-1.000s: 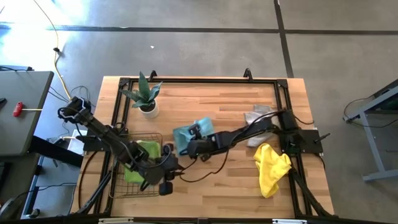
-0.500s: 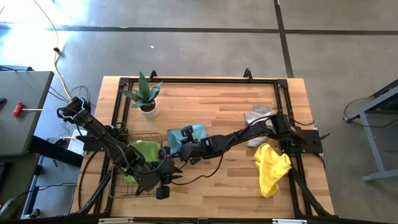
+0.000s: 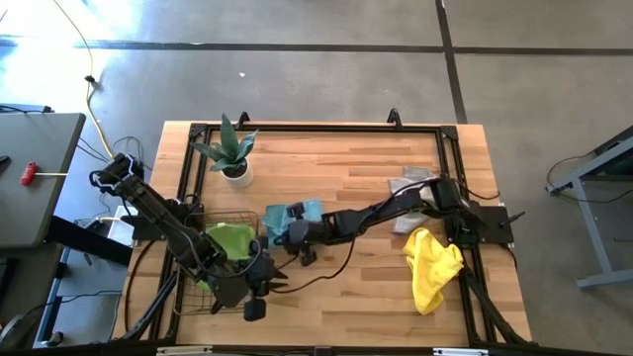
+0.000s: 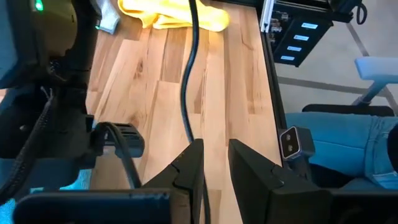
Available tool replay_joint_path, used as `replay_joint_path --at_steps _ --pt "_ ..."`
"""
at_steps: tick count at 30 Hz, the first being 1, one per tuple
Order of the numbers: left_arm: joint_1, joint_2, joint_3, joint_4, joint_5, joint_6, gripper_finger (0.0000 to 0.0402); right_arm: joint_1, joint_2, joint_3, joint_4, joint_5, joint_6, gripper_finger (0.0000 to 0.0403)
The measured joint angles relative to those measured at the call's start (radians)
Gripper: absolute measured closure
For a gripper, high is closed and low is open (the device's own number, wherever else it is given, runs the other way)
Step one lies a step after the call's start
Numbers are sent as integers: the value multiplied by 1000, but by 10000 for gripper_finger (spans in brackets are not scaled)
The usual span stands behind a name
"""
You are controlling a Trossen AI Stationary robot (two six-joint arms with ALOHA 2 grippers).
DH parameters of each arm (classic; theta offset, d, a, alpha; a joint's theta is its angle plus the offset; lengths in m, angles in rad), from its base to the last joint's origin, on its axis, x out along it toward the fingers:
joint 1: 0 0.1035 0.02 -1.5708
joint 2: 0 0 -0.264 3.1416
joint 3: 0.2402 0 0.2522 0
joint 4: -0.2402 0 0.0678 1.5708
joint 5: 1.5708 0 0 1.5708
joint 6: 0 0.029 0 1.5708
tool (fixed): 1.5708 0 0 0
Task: Fold microfiber towels
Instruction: Fold the blue microfiber towel
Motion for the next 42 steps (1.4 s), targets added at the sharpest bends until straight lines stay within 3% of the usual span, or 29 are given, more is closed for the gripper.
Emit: replay_joint_path --at_steps 3,6,10,12,17,26,30,37,42 --pt "0 0 0 0 -1 0 337 -3 0 0 -6 0 27 307" --pt "1 0 0 0 -1 0 337 2 -1 19 -52 81 50 268" --pt "0 0 0 0 -1 0 337 16 -35 57 -198 217 58 251" --pt "0 0 0 0 -2 0 337 16 -62 55 -281 228 93 250" --pt "0 1 0 -13 -4 0 337 -42 -91 -10 -359 67 217 250" --pt "1 2 0 -32 -37 0 337 -160 -95 -183 -219 -170 336 250" --pt "1 2 0 -32 -43 0 337 -198 -103 -210 -257 -168 285 250" --pt "23 10 0 -46 -116 0 337 -253 -138 -213 -441 -174 60 250" --pt "69 29 0 -127 -142 0 337 -277 -213 -224 -591 -183 49 250"
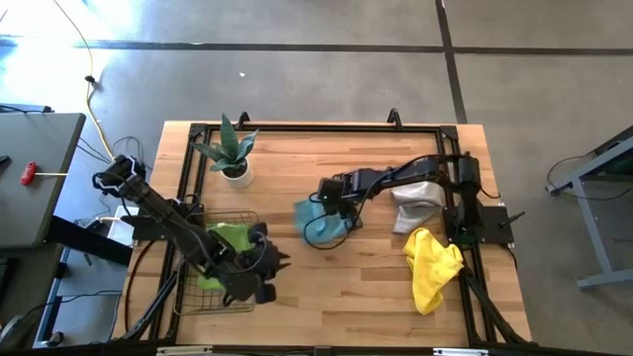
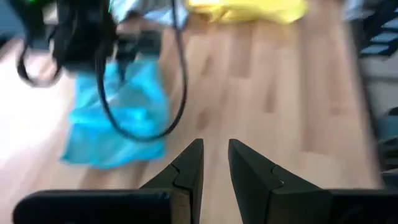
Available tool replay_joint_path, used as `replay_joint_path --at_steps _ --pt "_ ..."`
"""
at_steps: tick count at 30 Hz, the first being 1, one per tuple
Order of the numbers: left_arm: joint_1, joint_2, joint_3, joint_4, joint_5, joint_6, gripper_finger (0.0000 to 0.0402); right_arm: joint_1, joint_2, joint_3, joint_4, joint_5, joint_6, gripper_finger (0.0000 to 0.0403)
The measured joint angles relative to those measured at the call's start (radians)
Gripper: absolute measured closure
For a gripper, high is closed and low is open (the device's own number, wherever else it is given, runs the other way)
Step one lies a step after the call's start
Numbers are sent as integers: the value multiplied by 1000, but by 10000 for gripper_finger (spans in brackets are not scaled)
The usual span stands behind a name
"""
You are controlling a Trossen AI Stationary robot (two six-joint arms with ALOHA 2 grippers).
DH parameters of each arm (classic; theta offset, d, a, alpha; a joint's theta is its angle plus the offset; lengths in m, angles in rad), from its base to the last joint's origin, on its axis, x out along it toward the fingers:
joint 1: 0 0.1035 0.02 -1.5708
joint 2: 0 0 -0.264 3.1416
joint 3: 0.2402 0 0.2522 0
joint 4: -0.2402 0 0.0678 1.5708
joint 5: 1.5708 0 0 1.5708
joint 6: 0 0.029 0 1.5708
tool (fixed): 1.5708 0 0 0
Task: Fold microfiber towels
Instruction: Fold the blue microfiber towel
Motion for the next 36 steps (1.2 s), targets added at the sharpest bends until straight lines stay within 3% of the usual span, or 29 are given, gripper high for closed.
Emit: replay_joint_path --at_steps 3,8,15,19,22,27,36 --pt "48 24 -1 -49 -15 7 337 -7 -66 -20 2 -44 40 250" --pt "151 68 0 -55 -9 146 337 6 -189 -204 116 -101 91 250" --pt "313 201 -1 102 74 364 337 42 -356 -572 664 -80 208 250" --pt "387 281 -1 233 141 447 337 55 -367 -712 910 -30 263 250" --pt "436 327 -3 335 203 501 337 54 -356 -755 1014 -25 287 250" --pt "510 422 0 506 264 543 337 54 -346 -770 1031 -25 308 250" --pt "572 477 1 475 319 493 337 52 -326 -774 1050 -24 309 250"
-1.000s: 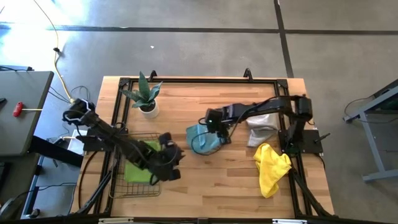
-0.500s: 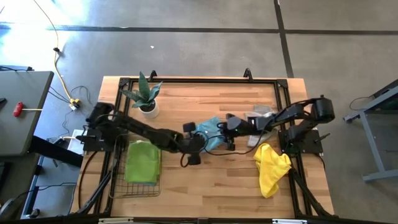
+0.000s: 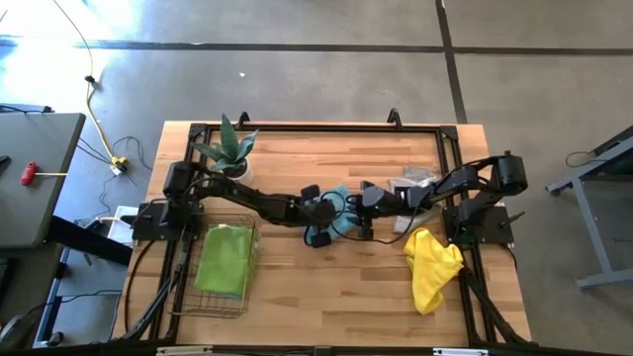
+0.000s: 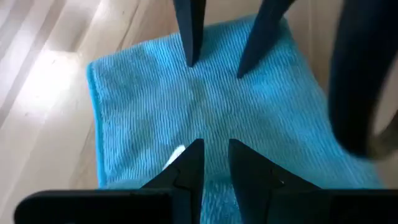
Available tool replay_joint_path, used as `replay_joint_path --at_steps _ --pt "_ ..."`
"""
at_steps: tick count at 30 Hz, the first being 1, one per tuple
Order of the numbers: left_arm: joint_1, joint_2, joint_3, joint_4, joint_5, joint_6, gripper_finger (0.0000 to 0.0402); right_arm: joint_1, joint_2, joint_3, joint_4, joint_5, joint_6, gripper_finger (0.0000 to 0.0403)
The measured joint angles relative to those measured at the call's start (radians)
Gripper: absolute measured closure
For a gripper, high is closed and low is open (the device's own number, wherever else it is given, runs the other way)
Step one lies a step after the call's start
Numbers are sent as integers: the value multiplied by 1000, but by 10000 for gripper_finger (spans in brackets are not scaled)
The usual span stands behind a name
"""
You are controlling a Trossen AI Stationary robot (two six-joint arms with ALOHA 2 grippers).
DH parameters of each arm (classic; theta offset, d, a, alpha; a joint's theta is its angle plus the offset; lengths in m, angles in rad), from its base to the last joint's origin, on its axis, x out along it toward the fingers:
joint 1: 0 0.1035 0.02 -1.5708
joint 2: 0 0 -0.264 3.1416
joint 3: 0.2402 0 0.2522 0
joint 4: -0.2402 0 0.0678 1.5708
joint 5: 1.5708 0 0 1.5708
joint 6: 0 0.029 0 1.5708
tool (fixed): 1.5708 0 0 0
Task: Fold microfiber towels
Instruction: Fold the blue microfiber towel
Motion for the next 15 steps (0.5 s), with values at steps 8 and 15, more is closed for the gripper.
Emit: replay_joint_path --at_steps 8,15 --pt "-1 -79 29 -254 -14 -3 337 0 2 0 -4 38 0 250" --pt "-4 -114 38 -277 -14 -7 337 -2 2 0 6 43 10 250"
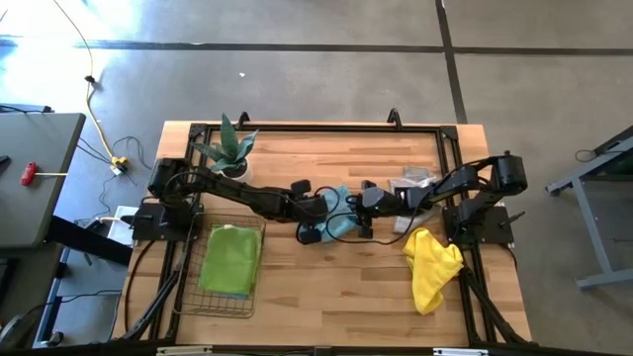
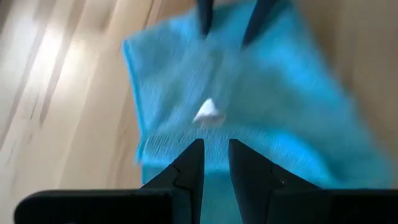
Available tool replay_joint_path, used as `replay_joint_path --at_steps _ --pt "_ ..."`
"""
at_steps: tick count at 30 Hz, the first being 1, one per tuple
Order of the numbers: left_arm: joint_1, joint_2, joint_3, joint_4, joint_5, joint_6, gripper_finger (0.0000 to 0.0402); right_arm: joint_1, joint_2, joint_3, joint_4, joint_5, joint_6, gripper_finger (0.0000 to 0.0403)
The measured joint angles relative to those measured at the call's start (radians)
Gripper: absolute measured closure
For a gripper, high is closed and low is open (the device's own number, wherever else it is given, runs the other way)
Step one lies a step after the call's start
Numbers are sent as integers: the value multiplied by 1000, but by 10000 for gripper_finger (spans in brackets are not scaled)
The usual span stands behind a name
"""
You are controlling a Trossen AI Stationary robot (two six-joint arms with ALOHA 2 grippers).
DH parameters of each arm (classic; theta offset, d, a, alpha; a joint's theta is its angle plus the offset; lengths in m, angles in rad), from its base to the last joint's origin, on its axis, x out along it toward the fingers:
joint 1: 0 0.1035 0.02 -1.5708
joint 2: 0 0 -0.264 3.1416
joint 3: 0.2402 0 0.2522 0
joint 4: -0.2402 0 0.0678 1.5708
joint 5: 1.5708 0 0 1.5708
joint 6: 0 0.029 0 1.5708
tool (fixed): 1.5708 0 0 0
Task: Fold microfiber towels
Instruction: Fold the blue microfiber towel
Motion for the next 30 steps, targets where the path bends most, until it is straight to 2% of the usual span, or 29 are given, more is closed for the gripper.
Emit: replay_joint_path --at_steps 4,13,17,24,30 --pt "-7 13 0 174 41 47 337 0 1 1 27 0 0 250" --pt "17 100 -3 167 91 30 337 0 2 1 28 0 0 250" --pt "20 103 -3 77 97 28 337 0 2 1 20 -2 0 250" --pt "28 54 -4 -190 87 -17 337 0 2 1 9 -2 7 250" --pt "16 -23 -3 -236 77 -23 337 -12 2 1 -3 -2 9 250"
